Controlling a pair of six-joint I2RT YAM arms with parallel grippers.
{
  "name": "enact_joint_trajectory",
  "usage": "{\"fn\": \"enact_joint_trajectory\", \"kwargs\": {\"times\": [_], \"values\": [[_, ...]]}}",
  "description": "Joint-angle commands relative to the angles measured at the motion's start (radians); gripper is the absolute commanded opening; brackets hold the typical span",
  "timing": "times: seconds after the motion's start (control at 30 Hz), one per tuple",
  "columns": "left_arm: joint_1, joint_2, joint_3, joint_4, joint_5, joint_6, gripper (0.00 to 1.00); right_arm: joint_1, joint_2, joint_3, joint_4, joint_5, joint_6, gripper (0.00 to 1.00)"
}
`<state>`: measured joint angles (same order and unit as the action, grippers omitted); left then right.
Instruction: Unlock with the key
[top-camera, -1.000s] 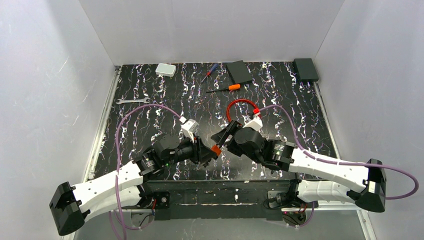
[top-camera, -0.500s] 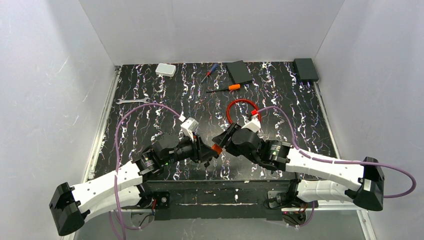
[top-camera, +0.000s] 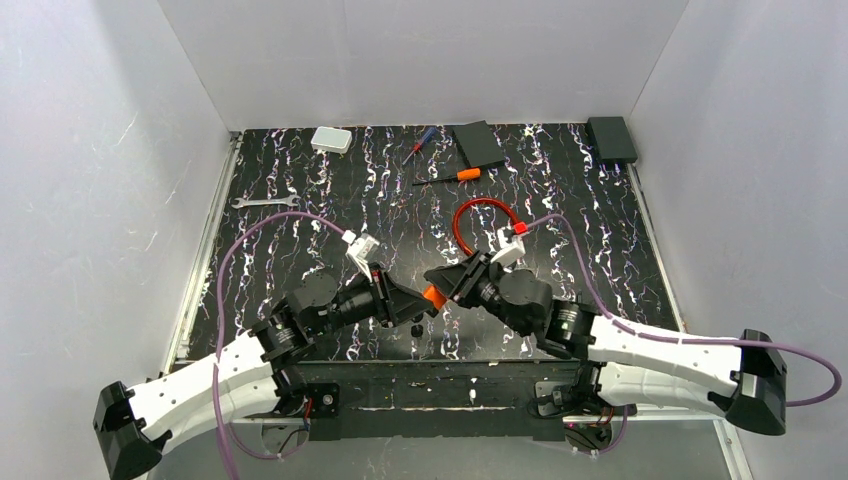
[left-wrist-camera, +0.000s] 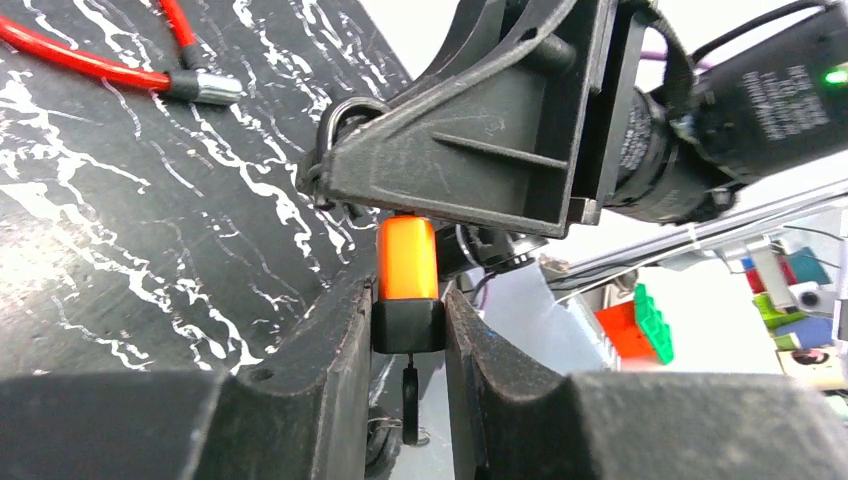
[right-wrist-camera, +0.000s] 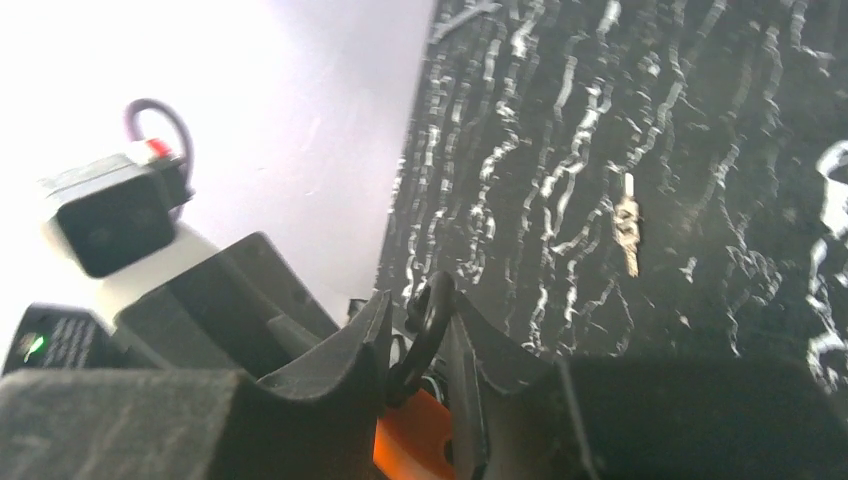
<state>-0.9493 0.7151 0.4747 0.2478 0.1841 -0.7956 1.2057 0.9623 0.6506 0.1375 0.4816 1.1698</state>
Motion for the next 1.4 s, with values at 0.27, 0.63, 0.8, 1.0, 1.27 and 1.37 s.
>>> {"fn": "enact_joint_trajectory", "kwargs": {"times": [0.27, 0.63, 0.8, 1.0, 1.27, 1.37], "values": [[0.003, -0.032, 0.027, 0.116, 0.122, -0.067, 0.00, -0.001, -0.238, -0.246, 0.617, -0.271, -0.526, 0.40], [0.003, -0.007, 0.042, 0.126, 0.183, -0.048, 0.00, -0.001, -0.259, -0.160, 0.486, -0.333, -0.588, 0.47], [0.003, -0.038, 0.037, 0.089, 0.159, -0.005, 0.00, -0.001, -0.314, -0.029, 0.118, -0.199, -0.509, 0.68], [0.003, -0.021, 0.043, 0.064, 0.134, 0.029, 0.00, -0.001, -0.264, 0.119, -0.213, -0.127, -0.358, 0.70], [0.003, 0.004, 0.071, 0.064, 0.151, 0.040, 0.00, -0.001, -0.083, 0.255, -0.390, -0.102, -0.275, 0.79], [0.003, -0.004, 0.072, 0.062, 0.144, 0.041, 0.00, -0.001, -0.023, 0.293, -0.433, -0.110, -0.253, 0.79]]}}
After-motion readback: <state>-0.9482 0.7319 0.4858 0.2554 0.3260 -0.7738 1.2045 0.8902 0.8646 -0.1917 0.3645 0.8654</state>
